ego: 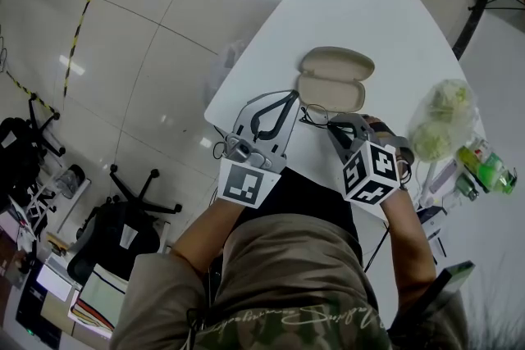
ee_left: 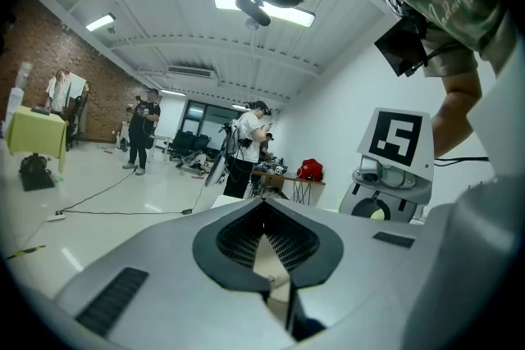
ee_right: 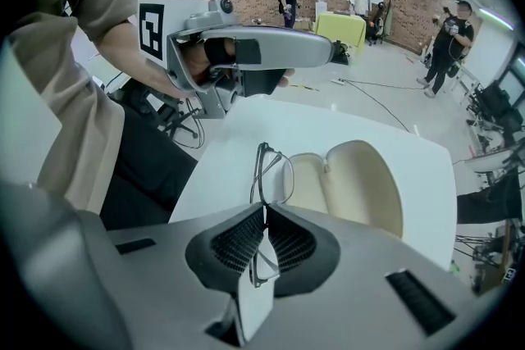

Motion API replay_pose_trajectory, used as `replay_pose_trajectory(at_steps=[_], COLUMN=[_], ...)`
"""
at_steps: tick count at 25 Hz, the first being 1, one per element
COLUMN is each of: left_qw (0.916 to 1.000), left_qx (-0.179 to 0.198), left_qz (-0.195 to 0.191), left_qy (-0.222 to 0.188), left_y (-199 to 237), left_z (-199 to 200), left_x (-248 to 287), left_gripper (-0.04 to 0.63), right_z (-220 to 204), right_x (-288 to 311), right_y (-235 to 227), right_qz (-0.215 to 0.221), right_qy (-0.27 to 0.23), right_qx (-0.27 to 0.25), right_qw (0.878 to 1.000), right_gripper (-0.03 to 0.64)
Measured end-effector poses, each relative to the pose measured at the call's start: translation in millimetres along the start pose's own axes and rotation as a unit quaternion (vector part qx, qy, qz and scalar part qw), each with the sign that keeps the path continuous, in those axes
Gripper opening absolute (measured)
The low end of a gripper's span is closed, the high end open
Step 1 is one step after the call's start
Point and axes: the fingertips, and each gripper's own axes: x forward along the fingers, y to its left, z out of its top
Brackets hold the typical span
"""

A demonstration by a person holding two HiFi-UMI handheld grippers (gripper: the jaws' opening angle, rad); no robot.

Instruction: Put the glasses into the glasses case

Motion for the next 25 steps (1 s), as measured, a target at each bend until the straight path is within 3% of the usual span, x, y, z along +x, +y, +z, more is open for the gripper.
replay_pose_trajectory(at_steps=[25], left_qw=[0.9999], left_qx=[-0.007], left_qz=[-0.005], left_qy=[0.010], left_y=[10], left_z=[-6], left_x=[15], left_gripper=[0.006], right_z=[15], right_x=[-6], right_y=[-24], right_qz=[0.010], right_qy=[0.001], right_qx=[-0.038], right_qw=[0.999], right_gripper=[0.025])
